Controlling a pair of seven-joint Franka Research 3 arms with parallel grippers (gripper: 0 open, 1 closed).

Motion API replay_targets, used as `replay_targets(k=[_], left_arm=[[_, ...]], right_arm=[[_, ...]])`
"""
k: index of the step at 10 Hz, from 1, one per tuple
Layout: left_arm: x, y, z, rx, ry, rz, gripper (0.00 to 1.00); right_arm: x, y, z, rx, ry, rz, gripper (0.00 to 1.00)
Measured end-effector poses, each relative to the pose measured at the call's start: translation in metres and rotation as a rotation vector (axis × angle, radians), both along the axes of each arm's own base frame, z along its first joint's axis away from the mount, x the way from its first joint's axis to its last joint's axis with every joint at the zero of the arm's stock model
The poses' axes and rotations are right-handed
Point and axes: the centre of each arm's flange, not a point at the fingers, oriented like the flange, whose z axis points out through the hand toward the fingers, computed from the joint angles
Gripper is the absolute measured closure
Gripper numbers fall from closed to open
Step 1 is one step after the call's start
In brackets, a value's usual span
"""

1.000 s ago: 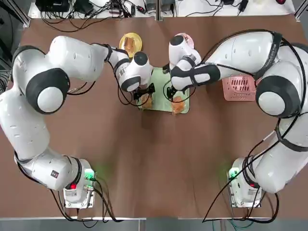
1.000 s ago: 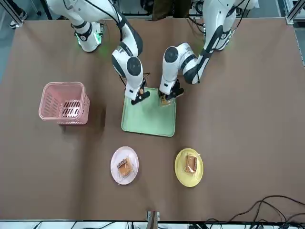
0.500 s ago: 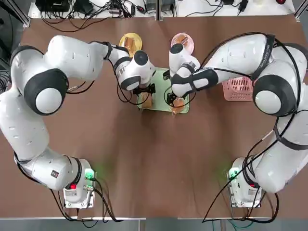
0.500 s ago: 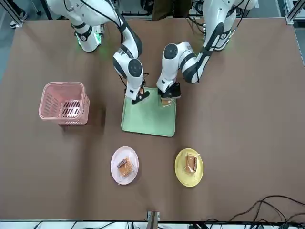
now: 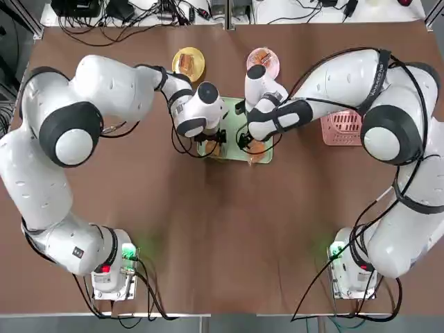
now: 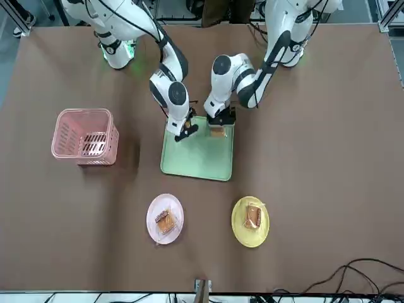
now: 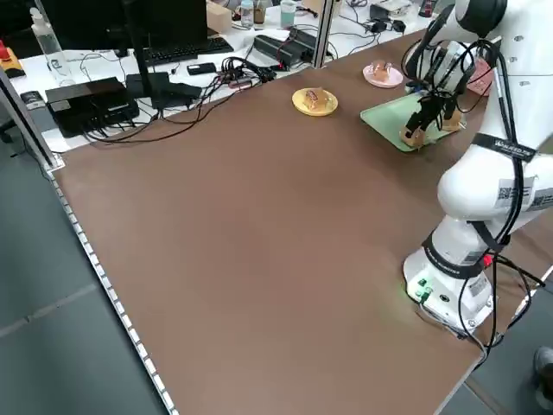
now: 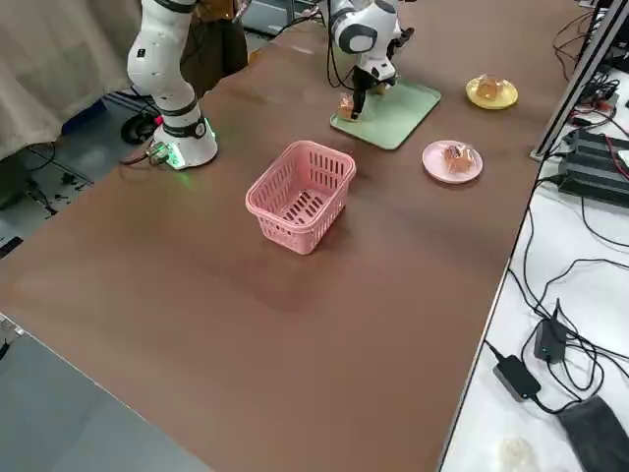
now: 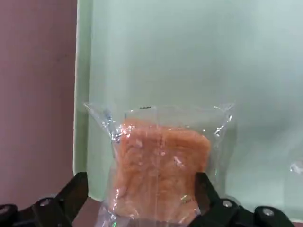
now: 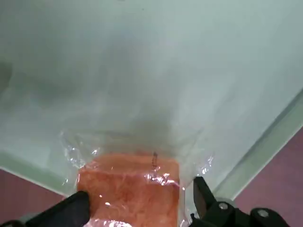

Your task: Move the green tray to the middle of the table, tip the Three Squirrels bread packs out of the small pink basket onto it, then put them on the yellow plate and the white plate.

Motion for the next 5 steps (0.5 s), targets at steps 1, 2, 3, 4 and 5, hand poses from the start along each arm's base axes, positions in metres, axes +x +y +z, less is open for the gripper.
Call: replay_targets(k=[1,2,3,4,5], left_arm=[[0.003,-0.001,-0.002,-0.002,-0.006,-0.009,0.0],[0.007,-0.001,-0.002,-0.001,-0.016,-0.031,0.0],[0.013,0.0,0.001,0.003,-0.03,-0.083,0.0],[0.022,0.002,0.005,0.006,-0.038,-0.153,0.0],[0.031,0.004,0.01,0.009,-0.045,-0.212,0.0]], right_arm=[[0.002,-0.002,0.002,-0.005,0.003,-0.004,0.01],[0.008,-0.005,0.009,-0.007,0.0,-0.01,0.01],[0.013,-0.009,0.018,-0.005,-0.007,-0.016,0.01],[0.015,-0.011,0.025,-0.006,-0.009,-0.016,0.01],[0.013,-0.009,0.027,-0.005,-0.006,-0.008,0.01]])
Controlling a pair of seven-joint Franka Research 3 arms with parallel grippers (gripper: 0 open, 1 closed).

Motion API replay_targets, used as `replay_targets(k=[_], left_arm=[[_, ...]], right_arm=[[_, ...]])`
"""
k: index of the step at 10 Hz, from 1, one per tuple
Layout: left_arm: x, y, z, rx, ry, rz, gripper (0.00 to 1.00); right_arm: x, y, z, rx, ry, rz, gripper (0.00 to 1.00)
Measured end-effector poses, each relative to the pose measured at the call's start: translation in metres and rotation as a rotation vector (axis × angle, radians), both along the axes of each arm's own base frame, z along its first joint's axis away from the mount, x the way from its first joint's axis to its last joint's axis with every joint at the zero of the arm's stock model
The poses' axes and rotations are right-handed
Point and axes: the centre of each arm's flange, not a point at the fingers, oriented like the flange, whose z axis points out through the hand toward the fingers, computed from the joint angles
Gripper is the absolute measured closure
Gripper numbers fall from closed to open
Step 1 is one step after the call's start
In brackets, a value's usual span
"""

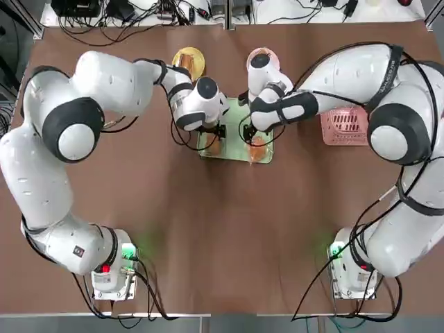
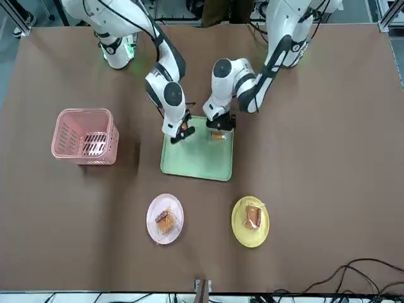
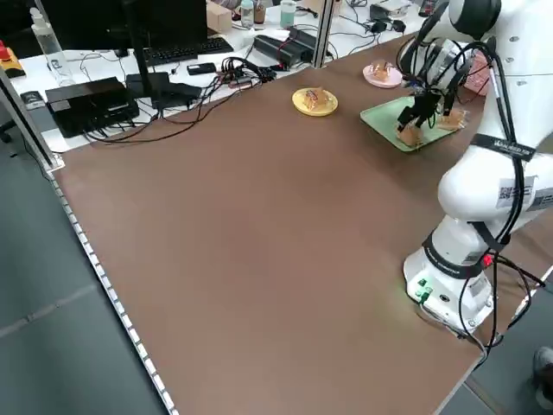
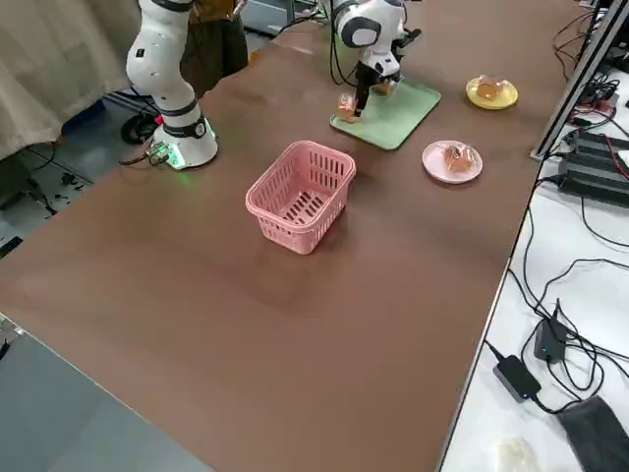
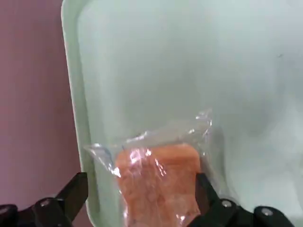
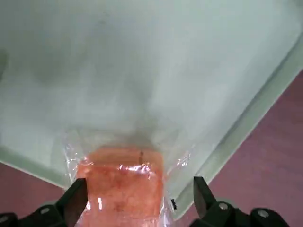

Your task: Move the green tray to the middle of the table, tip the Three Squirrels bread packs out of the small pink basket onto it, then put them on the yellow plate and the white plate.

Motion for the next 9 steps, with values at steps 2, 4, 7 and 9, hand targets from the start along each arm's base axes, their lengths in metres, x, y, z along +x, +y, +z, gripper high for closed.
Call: replay_targets(k=[2,4,7,9], left_arm=[[0.01,0.002,0.007,0.011,-0.007,-0.028,0.0],[0.005,-0.003,0.007,0.012,-0.006,-0.029,0.0],[-0.003,-0.015,0.01,0.004,-0.011,-0.037,0.0],[-0.007,-0.019,0.001,0.008,0.004,-0.039,0.0]], right_arm=[[-0.006,0.006,0.001,0.004,0.005,0.014,0.01],[-0.011,0.01,0.0,0.009,0.008,0.024,0.01],[-0.018,0.006,-0.012,0.003,0.02,0.029,0.01],[-0.022,0.004,-0.022,-0.002,0.029,0.032,0.01]])
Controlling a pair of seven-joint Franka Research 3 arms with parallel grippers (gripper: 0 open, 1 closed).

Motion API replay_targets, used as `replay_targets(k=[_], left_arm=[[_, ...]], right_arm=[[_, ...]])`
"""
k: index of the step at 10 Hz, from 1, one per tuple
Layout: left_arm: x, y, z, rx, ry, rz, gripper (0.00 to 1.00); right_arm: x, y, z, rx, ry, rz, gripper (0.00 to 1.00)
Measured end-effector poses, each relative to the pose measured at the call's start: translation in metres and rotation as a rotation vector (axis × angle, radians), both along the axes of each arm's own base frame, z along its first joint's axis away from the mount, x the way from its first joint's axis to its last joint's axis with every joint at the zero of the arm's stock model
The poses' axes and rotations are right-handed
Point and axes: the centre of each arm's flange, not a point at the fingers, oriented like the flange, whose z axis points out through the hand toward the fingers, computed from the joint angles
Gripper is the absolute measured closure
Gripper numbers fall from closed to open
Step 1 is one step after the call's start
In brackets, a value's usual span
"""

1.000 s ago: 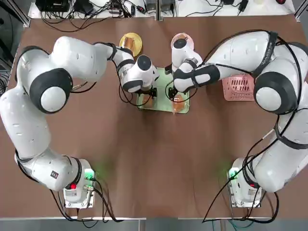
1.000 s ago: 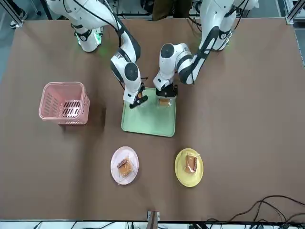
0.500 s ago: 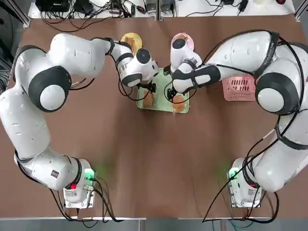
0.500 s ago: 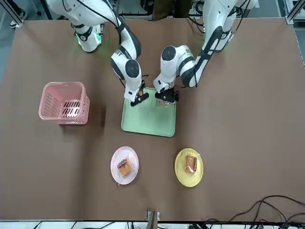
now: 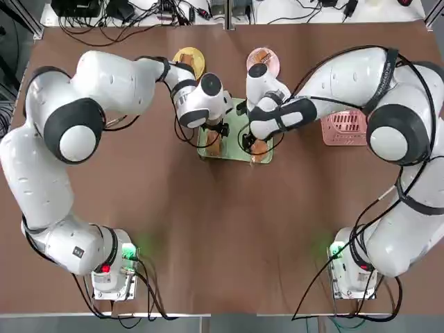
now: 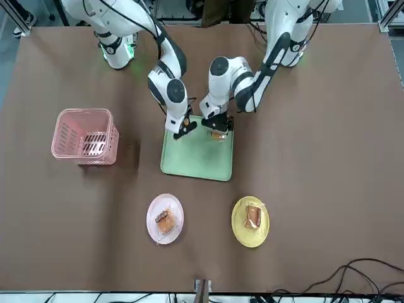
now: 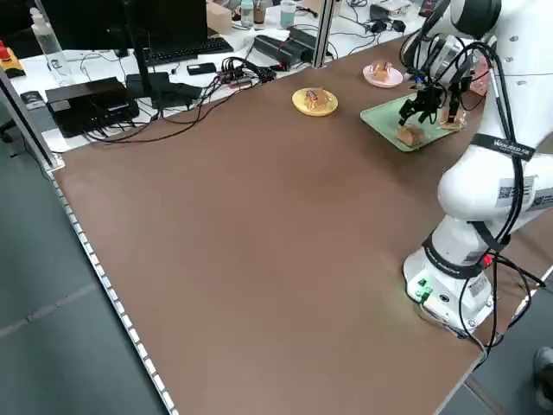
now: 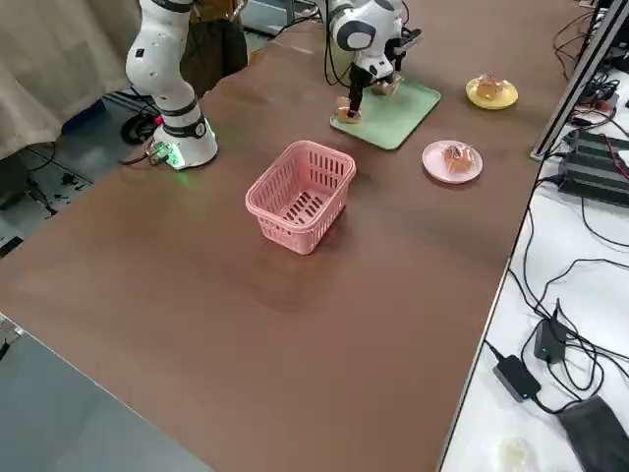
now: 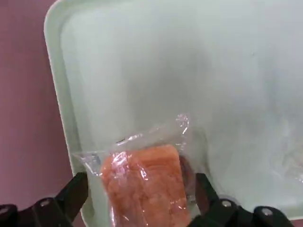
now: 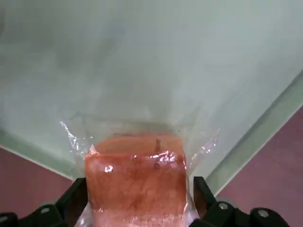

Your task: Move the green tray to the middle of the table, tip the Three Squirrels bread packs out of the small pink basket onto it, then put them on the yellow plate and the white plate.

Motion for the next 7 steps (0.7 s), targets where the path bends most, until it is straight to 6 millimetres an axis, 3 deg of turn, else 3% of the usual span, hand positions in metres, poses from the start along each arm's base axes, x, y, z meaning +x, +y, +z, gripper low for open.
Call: replay_targets(k=[3,5,6,7], left_arm=[[-0.003,-0.001,-0.031,0.018,0.049,0.003,0.0],[-0.001,-0.001,-0.048,0.025,0.075,0.01,0.0],[0.002,-0.001,-0.049,0.022,0.075,0.015,0.0],[0.005,-0.001,-0.048,0.019,0.072,0.019,0.01]], right_arm=[[-0.004,-0.002,-0.016,0.01,-0.02,0.023,0.03],[-0.002,-0.002,-0.015,0.016,-0.025,0.02,0.14],[0.002,-0.004,-0.01,0.021,-0.033,0.013,0.27],[0.008,-0.007,-0.004,0.026,-0.042,0.003,0.33]])
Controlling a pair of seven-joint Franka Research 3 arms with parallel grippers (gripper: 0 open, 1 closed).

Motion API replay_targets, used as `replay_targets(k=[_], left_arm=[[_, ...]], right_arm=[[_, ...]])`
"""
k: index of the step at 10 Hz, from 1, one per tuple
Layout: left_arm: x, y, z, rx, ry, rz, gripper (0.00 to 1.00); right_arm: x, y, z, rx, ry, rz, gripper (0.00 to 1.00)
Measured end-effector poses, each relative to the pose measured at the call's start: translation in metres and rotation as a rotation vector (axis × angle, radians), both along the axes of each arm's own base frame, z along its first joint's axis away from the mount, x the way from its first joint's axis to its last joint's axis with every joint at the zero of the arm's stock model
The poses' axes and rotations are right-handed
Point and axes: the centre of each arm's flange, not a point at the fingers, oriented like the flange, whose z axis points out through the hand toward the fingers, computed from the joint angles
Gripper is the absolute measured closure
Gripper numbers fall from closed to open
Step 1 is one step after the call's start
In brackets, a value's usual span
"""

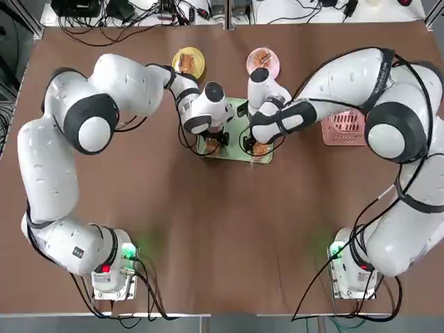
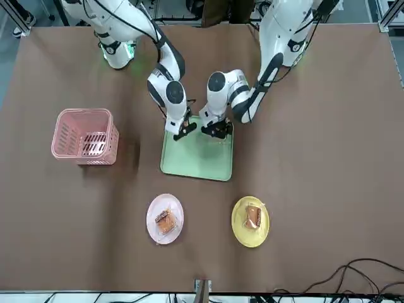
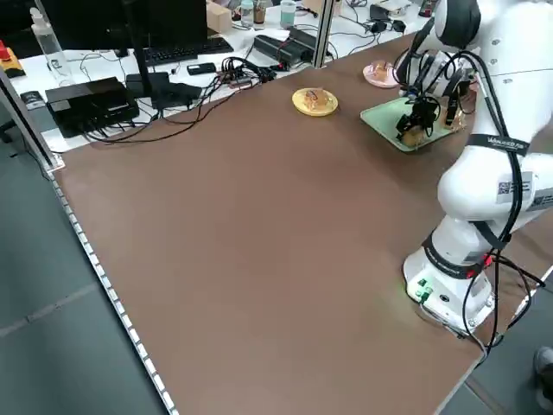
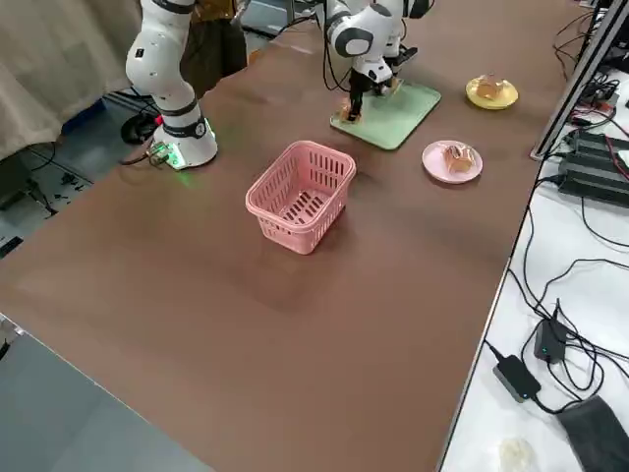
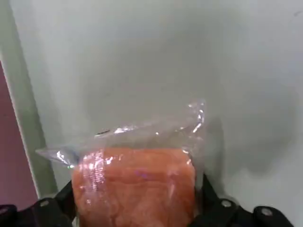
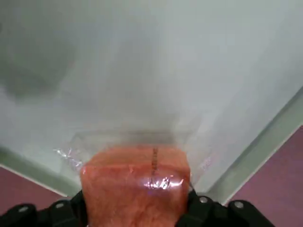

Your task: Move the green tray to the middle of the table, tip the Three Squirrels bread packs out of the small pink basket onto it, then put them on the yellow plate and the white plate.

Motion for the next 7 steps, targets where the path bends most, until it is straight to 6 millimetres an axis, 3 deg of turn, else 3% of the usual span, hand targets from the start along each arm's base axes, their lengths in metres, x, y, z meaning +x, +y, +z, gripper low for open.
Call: replay_targets(k=[1,2,3,4,5,7], left_arm=[[0.005,0.001,0.003,-0.002,-0.005,0.006,0.08],[0.011,0.002,0.006,0.01,-0.007,0.014,0.16],[0.018,0.002,0.013,0.032,-0.012,0.022,0.33],[0.028,0.002,0.024,0.053,-0.022,0.034,0.41],[0.042,0.003,0.04,0.058,-0.04,0.055,0.44],[0.094,0.027,0.097,0.041,-0.111,0.131,0.54]], right_arm=[[0.009,-0.005,0.005,0.006,-0.011,-0.015,0.33],[0.022,-0.012,0.014,0.017,-0.032,-0.031,0.4],[0.044,-0.021,0.031,0.032,-0.07,-0.048,0.45],[0.075,-0.033,0.056,0.048,-0.119,-0.063,0.45],[0.11,-0.046,0.086,0.059,-0.167,-0.085,0.45],[0.174,-0.062,0.131,0.073,-0.23,-0.143,0.45]])
